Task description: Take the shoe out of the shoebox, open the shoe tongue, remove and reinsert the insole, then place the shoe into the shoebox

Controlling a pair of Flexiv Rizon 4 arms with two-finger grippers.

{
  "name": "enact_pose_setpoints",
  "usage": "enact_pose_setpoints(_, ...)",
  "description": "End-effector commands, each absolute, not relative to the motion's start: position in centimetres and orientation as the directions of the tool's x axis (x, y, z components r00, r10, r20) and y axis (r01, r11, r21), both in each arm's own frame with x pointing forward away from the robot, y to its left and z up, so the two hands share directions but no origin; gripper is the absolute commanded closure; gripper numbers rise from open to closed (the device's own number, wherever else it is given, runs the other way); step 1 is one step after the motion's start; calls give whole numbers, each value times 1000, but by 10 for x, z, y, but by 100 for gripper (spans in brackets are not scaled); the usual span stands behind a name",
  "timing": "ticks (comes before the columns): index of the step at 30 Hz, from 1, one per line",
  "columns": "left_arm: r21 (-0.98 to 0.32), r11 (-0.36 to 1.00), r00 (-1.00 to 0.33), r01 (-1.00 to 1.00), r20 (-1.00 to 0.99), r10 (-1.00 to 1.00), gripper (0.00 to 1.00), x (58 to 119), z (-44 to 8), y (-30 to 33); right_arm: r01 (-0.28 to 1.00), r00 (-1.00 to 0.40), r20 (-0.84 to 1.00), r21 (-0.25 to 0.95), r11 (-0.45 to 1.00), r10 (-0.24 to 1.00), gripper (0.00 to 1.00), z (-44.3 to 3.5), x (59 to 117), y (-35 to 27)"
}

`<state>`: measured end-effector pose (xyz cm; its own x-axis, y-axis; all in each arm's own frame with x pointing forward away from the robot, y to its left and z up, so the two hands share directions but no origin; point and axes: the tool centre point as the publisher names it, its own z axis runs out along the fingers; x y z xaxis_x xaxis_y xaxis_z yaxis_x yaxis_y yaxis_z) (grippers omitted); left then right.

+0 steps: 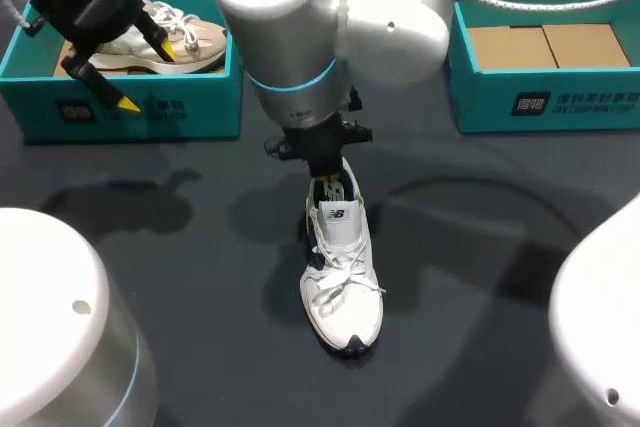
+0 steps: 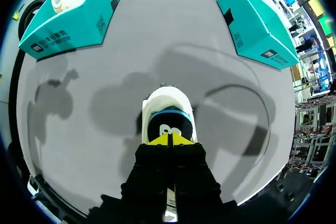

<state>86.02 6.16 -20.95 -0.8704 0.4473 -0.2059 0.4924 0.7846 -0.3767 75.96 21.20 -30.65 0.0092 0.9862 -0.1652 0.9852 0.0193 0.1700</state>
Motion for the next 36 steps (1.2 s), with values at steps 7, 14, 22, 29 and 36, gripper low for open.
enact_pose_setpoints(7,-375,785,-870,493,-205,448,0,860,-209,62,982,14,-257,185,34,966,100,-347,763,205)
enact_pose_setpoints(14,-375,785,-870,493,-205,448,0,860,-209,62,988,-25,-272,141,66,962,100,-373,769,208)
enact_pose_setpoints(22,-375,785,-870,493,-205,448,0,860,-209,62,983,-37,-337,156,95,941,100,-352,771,213)
enact_pose_setpoints(29,-375,785,-870,493,-205,448,0,860,-209,62,973,-11,-304,217,80,953,100,-328,775,207)
enact_pose_setpoints(36,-375,785,-870,493,-205,448,0,860,-209,62,980,-18,-183,190,53,983,100,-343,784,195)
